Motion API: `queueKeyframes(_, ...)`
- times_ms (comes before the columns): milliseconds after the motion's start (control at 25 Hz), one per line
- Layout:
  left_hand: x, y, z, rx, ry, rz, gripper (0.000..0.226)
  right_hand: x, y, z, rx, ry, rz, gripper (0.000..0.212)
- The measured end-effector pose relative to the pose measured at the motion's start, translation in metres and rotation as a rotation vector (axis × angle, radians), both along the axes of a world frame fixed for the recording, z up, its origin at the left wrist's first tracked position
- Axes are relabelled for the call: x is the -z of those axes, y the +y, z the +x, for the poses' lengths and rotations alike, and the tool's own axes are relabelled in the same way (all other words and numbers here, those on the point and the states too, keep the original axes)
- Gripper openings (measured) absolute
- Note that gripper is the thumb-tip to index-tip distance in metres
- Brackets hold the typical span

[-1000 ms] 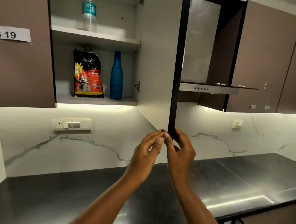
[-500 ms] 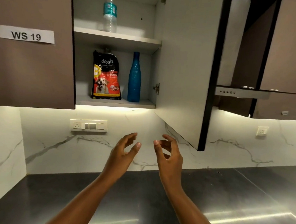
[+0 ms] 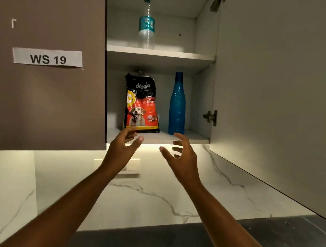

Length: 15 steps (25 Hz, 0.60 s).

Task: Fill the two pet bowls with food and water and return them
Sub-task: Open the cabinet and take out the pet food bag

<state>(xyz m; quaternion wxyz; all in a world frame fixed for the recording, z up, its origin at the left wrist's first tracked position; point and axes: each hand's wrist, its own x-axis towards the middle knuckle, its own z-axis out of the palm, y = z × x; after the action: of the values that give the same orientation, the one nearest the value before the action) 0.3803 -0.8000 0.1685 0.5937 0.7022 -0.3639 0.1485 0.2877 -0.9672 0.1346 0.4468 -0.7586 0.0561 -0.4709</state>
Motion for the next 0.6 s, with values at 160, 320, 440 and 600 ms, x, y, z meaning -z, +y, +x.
queueKeyframes(160, -0.021, -0.015, 0.056, 0.006, -0.024, 0.000, 0.052, -0.028, -0.019, 0.050, 0.038, -0.049, -0.018, 0.066)
queueKeyframes(320, -0.022, -0.042, 0.110, -0.056, 0.004, 0.005, 0.060, -0.049, -0.045, 0.104, -0.008, 0.021, -0.087, 0.073)
queueKeyframes(440, -0.031, -0.062, 0.152, -0.105, 0.052, 0.127, 0.078, -0.072, -0.062, 0.146, -0.065, 0.150, -0.138, 0.085)
queueKeyframes(600, -0.044, -0.086, 0.212, -0.207, 0.091, 0.203, 0.113, -0.099, -0.084, 0.216, -0.114, 0.290, -0.203, 0.109)
